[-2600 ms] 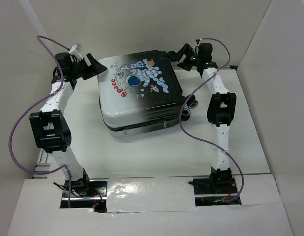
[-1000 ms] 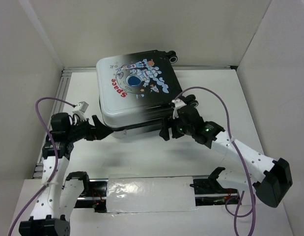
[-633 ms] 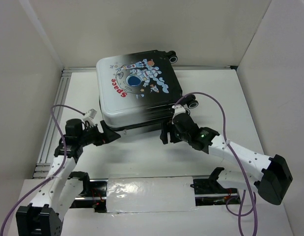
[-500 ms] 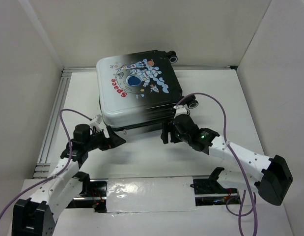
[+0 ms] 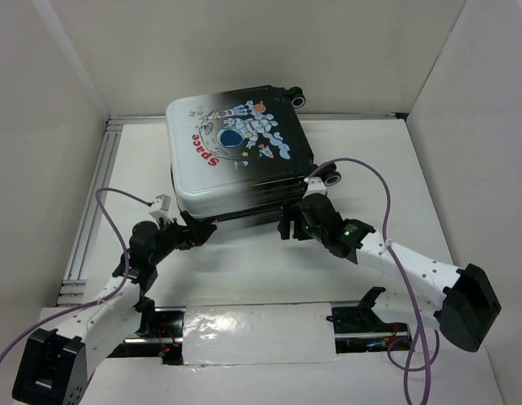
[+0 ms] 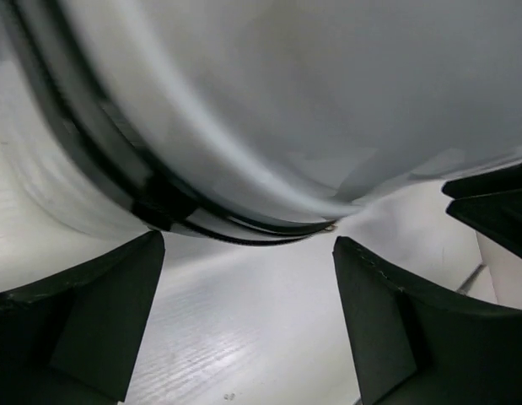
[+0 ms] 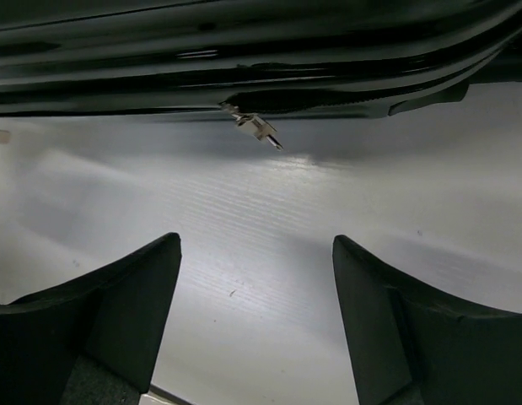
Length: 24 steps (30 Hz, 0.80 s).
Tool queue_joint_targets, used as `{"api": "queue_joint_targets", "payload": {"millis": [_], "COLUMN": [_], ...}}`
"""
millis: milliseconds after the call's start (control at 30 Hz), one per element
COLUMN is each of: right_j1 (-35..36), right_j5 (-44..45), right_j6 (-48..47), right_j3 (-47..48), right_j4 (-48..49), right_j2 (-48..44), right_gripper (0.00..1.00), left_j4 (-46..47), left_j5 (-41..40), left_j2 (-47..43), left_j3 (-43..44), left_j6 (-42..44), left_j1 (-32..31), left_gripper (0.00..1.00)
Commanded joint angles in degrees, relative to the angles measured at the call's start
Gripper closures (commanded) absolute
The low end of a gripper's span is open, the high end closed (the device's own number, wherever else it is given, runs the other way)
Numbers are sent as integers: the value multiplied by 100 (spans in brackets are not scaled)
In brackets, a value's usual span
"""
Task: Pack the luggage
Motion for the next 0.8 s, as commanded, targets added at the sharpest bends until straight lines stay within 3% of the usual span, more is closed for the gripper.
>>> {"api": "queue_joint_targets", "payload": {"millis": [0,167,300,533,600,767], "right_j1": [-214,-408,-522,-637,-698,-698], "right_j5": [100,-14,-85,-242,-295,-418], "right_j6": [22,-93,-198,-251,-312,-312], "right_j3": [-46,68,69,121,121,121], "right_j4": [456,570,737,1000,1071,1334], "right_j2": [70,254,430,430,430,430], "right_gripper": [21,22,24,25,26,26], "left_j4": [1223,1793,2830,3754,3808,2904], "left_j5": [-472,10,940,1804,1857,1568], "left_j2": [-76,731,1354,2314,2315,905], "left_j3": [-110,-5,-5,303,303,102], "left_j6": [256,362,222,-42,-42,396], "left_j1": [241,829,1461,1955,1956,1851], "left_gripper": [6,6,6,8,8,8]}}
